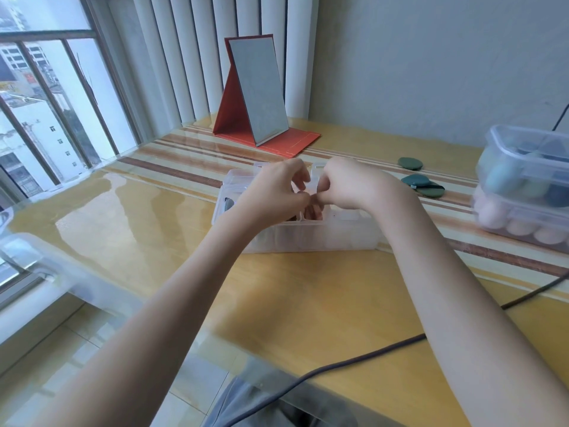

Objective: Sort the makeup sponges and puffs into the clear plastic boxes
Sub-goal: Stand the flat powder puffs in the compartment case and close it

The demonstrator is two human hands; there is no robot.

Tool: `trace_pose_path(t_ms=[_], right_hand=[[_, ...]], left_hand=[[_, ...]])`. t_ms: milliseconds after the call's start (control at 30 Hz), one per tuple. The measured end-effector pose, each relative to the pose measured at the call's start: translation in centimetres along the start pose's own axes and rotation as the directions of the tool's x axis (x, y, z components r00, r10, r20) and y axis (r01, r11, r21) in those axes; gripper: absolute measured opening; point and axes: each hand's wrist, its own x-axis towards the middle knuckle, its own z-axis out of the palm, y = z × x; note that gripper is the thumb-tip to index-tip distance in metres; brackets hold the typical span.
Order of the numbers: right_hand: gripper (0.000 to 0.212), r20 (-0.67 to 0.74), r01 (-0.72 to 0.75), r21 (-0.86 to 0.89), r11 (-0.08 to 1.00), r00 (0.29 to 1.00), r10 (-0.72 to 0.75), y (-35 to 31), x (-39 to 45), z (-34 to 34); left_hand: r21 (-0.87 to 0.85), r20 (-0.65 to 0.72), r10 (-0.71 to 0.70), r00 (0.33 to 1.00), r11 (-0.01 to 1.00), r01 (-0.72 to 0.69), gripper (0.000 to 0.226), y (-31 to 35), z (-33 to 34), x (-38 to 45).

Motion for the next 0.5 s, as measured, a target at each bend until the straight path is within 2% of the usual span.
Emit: trace_pose_path(t_ms=[67,133,233,300,400,500], right_hand=[[0.006,-0.121,-0.002,0.023,1.000,0.993,0.005,-0.2,-0.1,-0.1],[0.013,-0.229,-0.007,0.026,1.000,0.973,0.013,-0.2,-0.1,0.0],[0.008,-0.153,-0.042,-0.006,0.999,0.987,0.041,-0.1,0.0,0.0],[0.013,-0.113,-0.075,-0.014,0.997,0.991,0.073,-0.1,0.4,0.4],[0.018,-0.114,-0.070,-0.062,0.996,0.992,0.063,-0.2,0.7,1.0],[0.010,-0.161,-0.040,0.025,0.999,0.986,0.044,0.1,0.5,0.3]], left_hand=[[0.051,0.020,0.014,1.000,0.999,-0.015,0.013,-0.1,-0.1,0.0],[0.069,0.035,0.022,0.999,0.997,-0.025,0.013,0.0,0.1,0.0],[0.069,0.021,0.039,0.999,0.997,-0.041,0.015,-0.1,0.1,-0.1],[0.067,0.003,0.055,0.998,0.996,-0.055,0.015,-0.2,0.0,-0.1],[0.092,-0.011,0.086,0.996,0.992,-0.085,0.014,-0.3,0.0,-0.1],[0.120,0.003,0.091,0.996,0.989,-0.090,0.019,-0.1,0.1,-0.2]])
